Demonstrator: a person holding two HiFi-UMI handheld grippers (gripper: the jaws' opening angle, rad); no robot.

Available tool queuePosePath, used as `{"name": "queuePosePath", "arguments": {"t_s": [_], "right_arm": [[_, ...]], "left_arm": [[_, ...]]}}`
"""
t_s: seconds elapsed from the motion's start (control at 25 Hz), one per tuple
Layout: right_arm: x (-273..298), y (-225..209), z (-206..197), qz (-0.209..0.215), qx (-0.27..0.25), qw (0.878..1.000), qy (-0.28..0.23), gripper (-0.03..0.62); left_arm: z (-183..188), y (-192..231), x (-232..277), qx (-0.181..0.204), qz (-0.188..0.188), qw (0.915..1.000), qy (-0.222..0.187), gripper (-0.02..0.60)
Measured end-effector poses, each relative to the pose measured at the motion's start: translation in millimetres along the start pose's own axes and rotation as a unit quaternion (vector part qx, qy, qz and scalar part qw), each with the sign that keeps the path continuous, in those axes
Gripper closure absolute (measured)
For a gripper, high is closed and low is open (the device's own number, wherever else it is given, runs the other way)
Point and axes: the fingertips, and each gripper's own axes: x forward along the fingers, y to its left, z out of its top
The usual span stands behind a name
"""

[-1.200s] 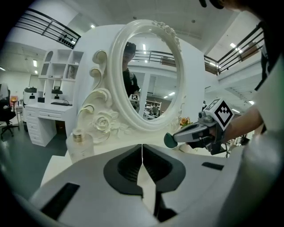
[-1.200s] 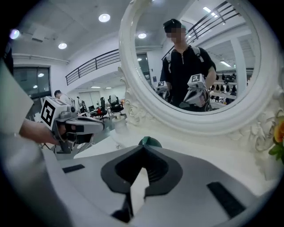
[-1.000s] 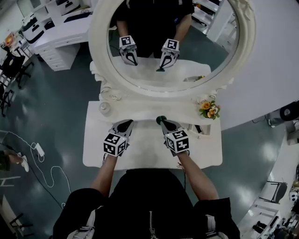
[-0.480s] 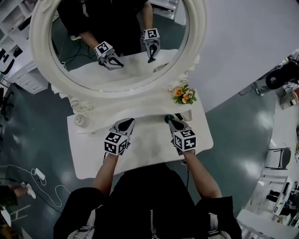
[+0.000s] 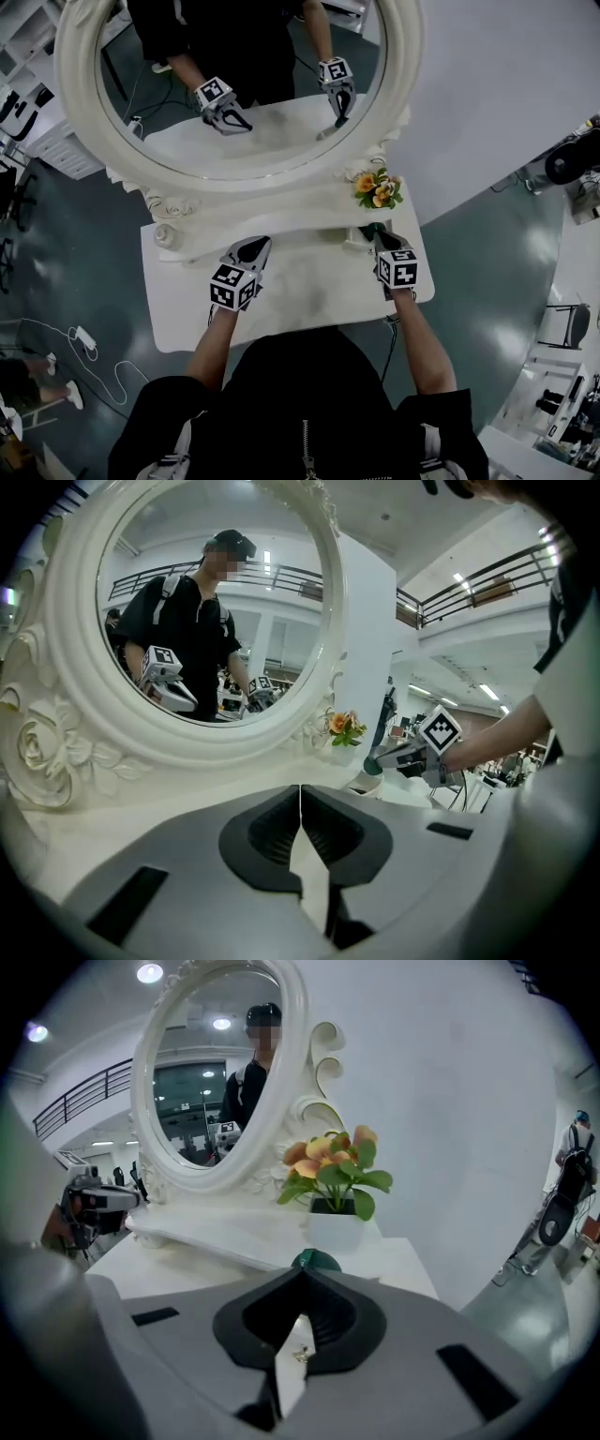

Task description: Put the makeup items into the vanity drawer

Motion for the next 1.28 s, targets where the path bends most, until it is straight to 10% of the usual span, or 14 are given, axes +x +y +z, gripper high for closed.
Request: {"name": "queuePosePath", "arguments": {"t_s": [0.6, 1.28], "right_arm": [[33, -53, -39, -0.052, 0.050, 0.995, 0.063, 0.585], [16, 8, -1, 0.003, 0.024, 1.000, -0.016, 0.591]], "left_arm": [[-17, 18, -21, -0.028, 0.047, 0.9985, 0.002, 0.560], [-16, 30, -43, -0.034, 0.067, 0.9970, -0.019, 0.560]]}}
